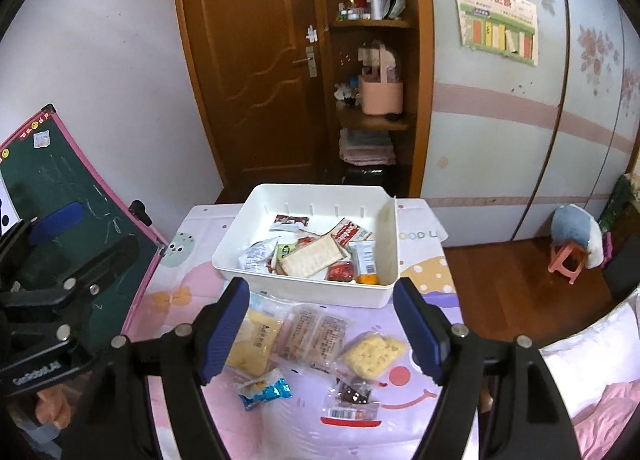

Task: Organize snacks
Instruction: 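Withdraw both tools from the basket toward the remaining snacks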

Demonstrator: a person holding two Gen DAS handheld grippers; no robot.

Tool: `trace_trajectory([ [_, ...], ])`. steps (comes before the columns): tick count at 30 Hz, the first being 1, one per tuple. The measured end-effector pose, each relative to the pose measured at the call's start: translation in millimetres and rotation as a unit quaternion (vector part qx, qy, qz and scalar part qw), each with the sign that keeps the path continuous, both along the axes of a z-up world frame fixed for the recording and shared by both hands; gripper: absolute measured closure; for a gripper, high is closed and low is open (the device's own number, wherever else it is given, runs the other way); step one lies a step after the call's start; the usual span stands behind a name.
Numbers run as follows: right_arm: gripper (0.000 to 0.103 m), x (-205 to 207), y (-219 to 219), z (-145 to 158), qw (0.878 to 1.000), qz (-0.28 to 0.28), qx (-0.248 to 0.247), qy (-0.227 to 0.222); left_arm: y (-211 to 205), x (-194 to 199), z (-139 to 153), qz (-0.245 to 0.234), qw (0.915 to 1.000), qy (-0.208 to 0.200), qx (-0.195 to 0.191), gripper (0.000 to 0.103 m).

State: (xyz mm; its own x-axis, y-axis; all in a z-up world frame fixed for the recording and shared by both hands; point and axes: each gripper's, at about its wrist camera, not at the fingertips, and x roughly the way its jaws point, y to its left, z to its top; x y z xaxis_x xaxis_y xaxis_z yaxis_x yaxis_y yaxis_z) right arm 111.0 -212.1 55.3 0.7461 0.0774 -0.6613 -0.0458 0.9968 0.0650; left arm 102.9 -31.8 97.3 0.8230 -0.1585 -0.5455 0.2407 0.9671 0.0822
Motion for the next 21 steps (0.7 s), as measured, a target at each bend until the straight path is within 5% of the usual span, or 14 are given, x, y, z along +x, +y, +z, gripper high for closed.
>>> trace_trajectory([
  [10, 0.028, -46, -7, 2, 0.998, 0.020, -0.015, -0.061, 2, -27, -14, -0.008, 0.9998, 0.005, -0.020, 0.013],
  [21, 0.028, -54, -15, -70, 0.998, 0.041, -0.052, 0.016, 12, -26, -86, 0.003, 0.9971, 0.056, -0.052, 0.013],
])
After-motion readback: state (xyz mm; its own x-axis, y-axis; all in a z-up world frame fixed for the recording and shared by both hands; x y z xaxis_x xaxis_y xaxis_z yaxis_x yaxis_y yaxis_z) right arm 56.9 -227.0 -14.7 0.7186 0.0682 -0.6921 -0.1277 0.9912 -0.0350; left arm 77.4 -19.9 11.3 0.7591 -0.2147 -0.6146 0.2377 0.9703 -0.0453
